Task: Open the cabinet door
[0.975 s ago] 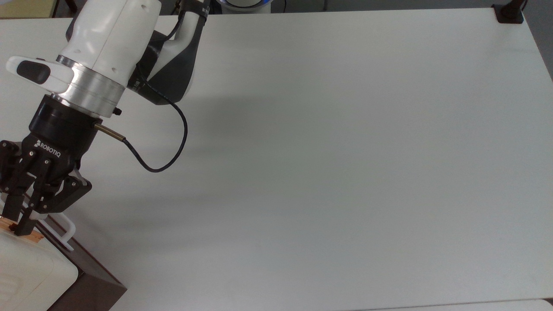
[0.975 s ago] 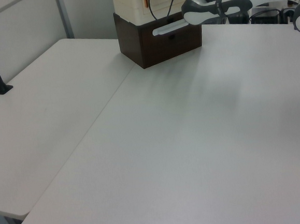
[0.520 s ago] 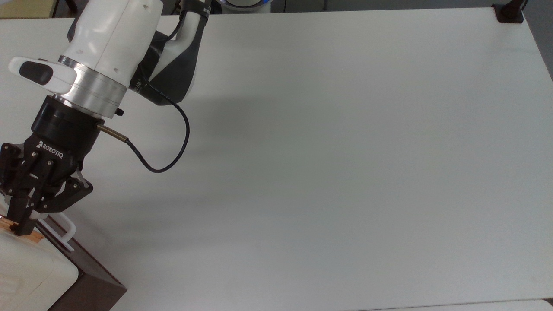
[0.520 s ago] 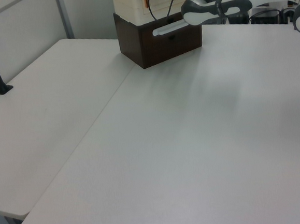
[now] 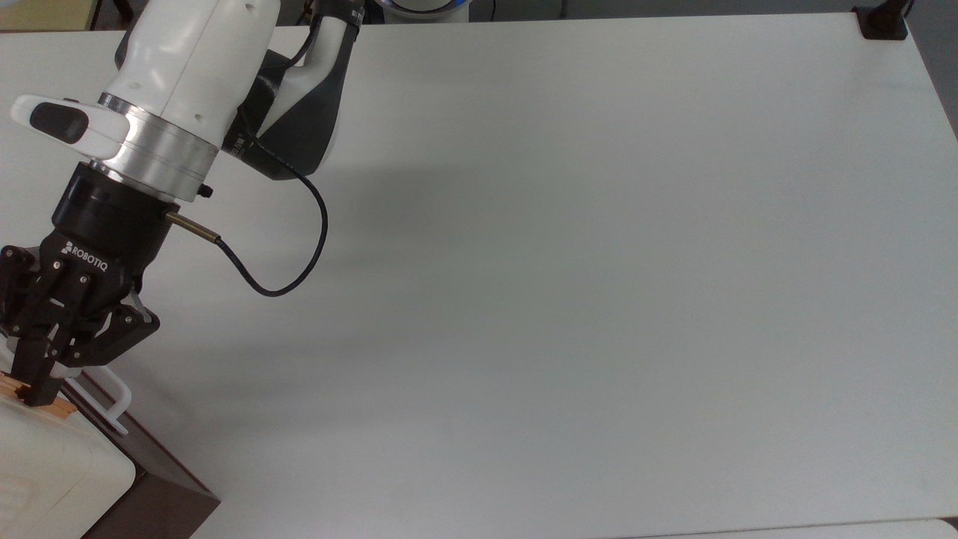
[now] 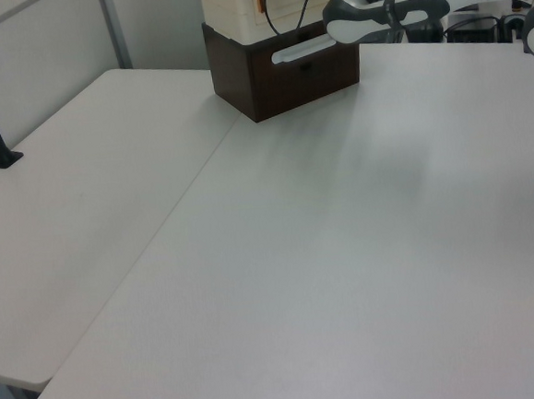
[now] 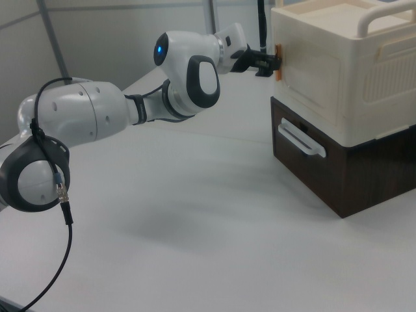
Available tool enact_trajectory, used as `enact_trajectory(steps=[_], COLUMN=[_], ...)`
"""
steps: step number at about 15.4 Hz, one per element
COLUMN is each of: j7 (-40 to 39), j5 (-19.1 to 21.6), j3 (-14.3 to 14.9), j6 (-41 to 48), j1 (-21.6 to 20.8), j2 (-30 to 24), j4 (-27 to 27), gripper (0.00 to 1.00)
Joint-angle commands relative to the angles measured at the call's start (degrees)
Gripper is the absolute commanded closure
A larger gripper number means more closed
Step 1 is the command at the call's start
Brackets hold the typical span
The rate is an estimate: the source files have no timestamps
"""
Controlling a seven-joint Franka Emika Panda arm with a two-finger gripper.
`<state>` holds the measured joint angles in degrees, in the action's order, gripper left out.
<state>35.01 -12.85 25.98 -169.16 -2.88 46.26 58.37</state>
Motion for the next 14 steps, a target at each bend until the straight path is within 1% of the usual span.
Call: enact_trajectory(steps=[1,2,3,6,8,9,11,12,14], j7=[-3.5,-4.8,-5.7,-6.1,-7.1,-8.4,-10.7,-11.3,-11.5], j5=[-0.9,-0.9,-0.8,-0.9,-0.9,-0.9,-0.7,-0.7,-0.7], j3=[-5.7,-7.5,-8.7,-9.6,-11.0,-13.0,-16.4,-17.4,-18.4], j6=[-1.0,-1.0,-1.0,-1.0,-1.0,-1.0,-0.9,-0.9,-0.9], j1=[-0.1,0.1,0.4,0.9,1.1,2.1,3.8,4.4,5.4], j2=[-7.9,-9.2,-10.4,-12.7,-14.3,-16.4,-19.3,-20.6,-22.7], j4=[6.2,7.5,8.7,11.2,13.4,16.4,20.7,22.7,26.1], gripper=[0.96,0.97,0.97,0.97,0.97,0.97,0.97,0.97,0.96])
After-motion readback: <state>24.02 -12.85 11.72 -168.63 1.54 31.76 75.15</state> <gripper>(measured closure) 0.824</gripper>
